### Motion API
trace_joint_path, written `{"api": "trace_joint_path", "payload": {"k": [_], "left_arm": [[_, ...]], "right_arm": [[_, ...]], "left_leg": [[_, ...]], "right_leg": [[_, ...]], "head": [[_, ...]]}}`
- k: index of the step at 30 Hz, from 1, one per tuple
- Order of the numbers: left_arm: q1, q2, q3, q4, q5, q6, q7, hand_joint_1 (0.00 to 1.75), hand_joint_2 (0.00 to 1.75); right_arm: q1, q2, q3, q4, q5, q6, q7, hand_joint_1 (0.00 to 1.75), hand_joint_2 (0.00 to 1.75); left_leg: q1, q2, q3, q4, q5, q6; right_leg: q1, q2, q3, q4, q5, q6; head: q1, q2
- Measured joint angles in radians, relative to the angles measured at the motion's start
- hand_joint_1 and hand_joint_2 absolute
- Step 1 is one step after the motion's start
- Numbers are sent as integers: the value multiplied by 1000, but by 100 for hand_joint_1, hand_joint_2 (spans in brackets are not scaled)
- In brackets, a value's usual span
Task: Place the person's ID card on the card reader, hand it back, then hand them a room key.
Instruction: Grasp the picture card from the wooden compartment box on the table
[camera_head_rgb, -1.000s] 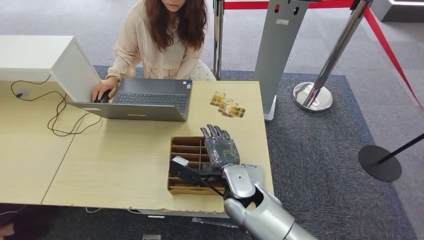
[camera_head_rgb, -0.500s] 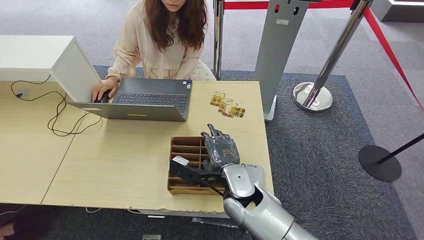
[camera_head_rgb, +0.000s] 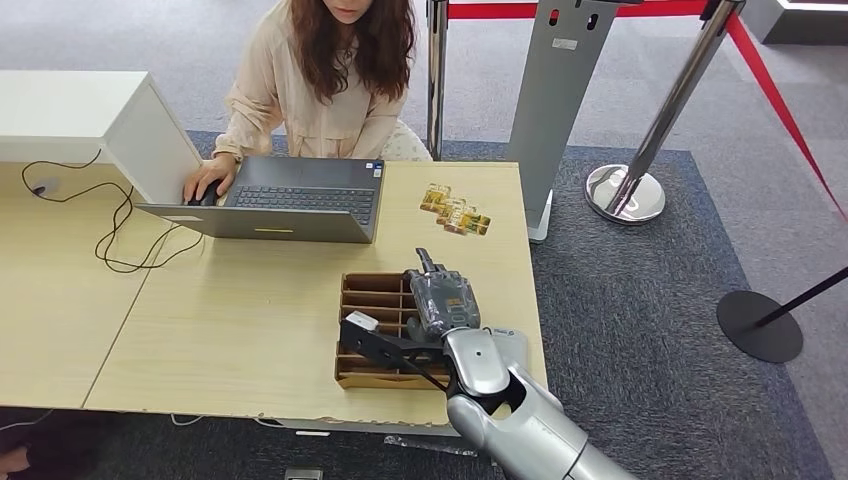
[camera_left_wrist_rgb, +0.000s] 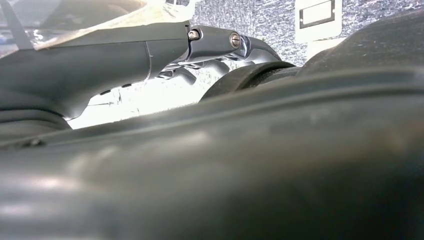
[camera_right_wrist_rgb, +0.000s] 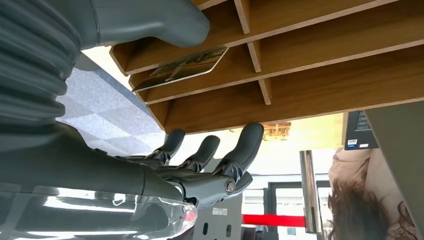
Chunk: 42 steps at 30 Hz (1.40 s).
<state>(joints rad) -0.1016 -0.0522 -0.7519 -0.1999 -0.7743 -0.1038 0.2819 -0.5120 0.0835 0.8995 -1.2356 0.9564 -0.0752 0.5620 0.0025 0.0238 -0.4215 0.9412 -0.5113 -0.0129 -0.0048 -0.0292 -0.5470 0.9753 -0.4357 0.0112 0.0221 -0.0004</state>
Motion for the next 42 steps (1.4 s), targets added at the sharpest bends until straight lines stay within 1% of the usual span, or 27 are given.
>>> {"api": "trace_joint_path", "payload": {"k": [7,17,28,38,40,42], "left_arm": [[0,5,0,0,0,0,0,0,0],[0,7,0,0,0,0,0,0,0],[0,8,0,0,6,0,0,0,0],[0,11,0,0,7,-2,-2,0,0],[0,12,0,0,7,-2,-3,0,0],[0,13,0,0,8,-2,-5,0,0]], "right_arm": [[0,0,0,0,0,2,1,63,175],[-1,-2,0,0,2,17,12,62,175],[-1,-11,0,-9,50,64,33,65,175],[2,-45,-2,-32,96,110,55,73,175],[2,-52,-2,-39,100,115,56,76,175],[2,-57,-2,-44,104,116,57,83,175]], "left_leg": [[0,0,0,0,0,0],[0,0,0,0,0,0],[0,0,1,0,0,0],[0,0,2,0,0,0],[0,0,2,0,0,0],[0,0,2,0,0,0]], "right_leg": [[0,0,0,0,0,0],[0,0,0,0,0,0],[0,0,0,0,0,0],[0,0,1,0,0,0],[0,0,1,0,0,0],[0,0,1,0,0,0]], "head": [[0,0],[0,0],[0,0],[0,0],[0,0],[0,0]]}}
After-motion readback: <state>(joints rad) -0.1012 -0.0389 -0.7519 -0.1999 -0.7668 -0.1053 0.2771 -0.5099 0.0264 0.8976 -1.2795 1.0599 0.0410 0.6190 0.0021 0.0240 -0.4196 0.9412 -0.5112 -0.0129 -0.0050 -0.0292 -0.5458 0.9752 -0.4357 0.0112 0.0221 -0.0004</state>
